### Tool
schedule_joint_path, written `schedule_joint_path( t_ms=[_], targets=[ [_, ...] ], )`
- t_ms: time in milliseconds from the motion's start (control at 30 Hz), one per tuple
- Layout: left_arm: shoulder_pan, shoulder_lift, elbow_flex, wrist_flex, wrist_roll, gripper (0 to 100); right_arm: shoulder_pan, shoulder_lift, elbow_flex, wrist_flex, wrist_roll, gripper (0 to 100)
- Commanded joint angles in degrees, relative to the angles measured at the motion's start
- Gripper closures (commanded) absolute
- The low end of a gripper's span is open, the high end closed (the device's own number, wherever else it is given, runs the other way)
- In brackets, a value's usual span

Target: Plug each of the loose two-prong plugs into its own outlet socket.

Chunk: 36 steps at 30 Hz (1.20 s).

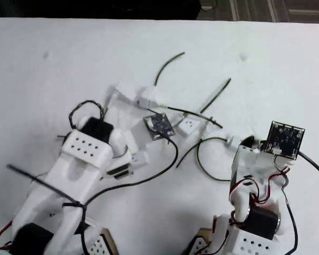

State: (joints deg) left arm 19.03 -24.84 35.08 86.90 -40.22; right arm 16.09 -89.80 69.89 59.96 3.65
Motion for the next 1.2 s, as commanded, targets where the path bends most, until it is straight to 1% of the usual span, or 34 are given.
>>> schedule_joint_path(
  t_ms=[0,133,267,333,467,500,633,800,900,967,1067,1167],
  targets=[
    [0.4,1.5,-5.1,5.4,2.3,98,-0.5,-0.5,-0.2,0.1,0.7,98.1],
    [0.0,13.8,-10.4,8.7,4.3,98,-0.5,-0.1,-0.1,0.2,0.7,98.1],
    [-0.1,25.9,-18.1,12.3,4.6,97,-0.5,-0.1,-0.1,0.2,0.8,98.1],
    [-0.4,29.8,-21.5,12.6,4.3,92,-0.5,-0.1,-0.1,0.2,0.8,98.1],
    [-2.7,30.4,-27.1,13.3,2.0,75,-0.5,0.0,-0.1,0.2,0.8,98.1],
    [-2.7,29.9,-28.7,14.0,1.5,73,-0.5,-0.1,-0.1,0.2,0.8,98.1],
    [-2.7,27.3,-33.5,14.7,1.6,73,-0.5,-0.1,-0.1,0.2,0.8,98.1],
    [-2.7,26.9,-33.3,14.7,1.7,74,-0.5,-0.1,-0.1,0.2,0.8,98.1],
    [-1.3,26.5,-29.2,13.9,1.6,74,-0.5,-0.1,-0.1,0.2,0.8,98.1],
    [1.5,26.3,-26.0,13.0,2.4,75,-0.5,-0.1,-0.1,0.2,0.8,98.1],
    [5.8,26.3,-22.2,11.0,5.1,79,-0.5,-0.1,-0.1,0.2,0.8,98.1],
    [10.2,26.3,-18.3,7.6,6.4,80,-0.5,-0.1,-0.1,0.2,0.8,98.1]
  ],
)
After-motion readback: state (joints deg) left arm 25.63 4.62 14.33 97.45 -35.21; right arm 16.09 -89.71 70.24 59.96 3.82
